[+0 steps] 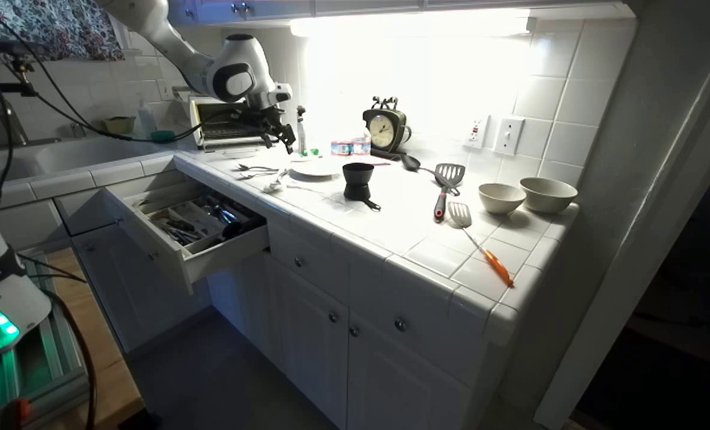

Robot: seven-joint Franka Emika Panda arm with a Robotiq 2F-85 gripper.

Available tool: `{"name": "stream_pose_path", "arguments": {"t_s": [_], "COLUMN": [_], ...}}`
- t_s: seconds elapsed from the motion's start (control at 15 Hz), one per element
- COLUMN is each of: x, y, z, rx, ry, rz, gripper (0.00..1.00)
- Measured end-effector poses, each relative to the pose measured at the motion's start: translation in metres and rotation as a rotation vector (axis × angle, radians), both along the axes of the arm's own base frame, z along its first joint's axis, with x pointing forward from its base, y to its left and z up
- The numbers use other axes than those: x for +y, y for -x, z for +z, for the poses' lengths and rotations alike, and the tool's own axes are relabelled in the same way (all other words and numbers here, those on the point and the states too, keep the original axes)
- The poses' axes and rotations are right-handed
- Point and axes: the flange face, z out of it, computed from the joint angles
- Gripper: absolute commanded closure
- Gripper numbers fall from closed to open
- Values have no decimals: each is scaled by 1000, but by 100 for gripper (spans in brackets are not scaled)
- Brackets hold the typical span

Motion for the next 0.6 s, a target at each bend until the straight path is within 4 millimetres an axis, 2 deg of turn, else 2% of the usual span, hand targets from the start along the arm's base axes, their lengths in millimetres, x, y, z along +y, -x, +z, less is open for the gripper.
{"name": "stream_pose_path", "arguments": {"t_s": [0.27, 0.6], "x": [18, 29], "y": [-13, -36], "z": [-1, -16], "rx": [-12, -21], "ry": [-11, -29], "rz": [-88, -139], "gripper": [0, 0]}}
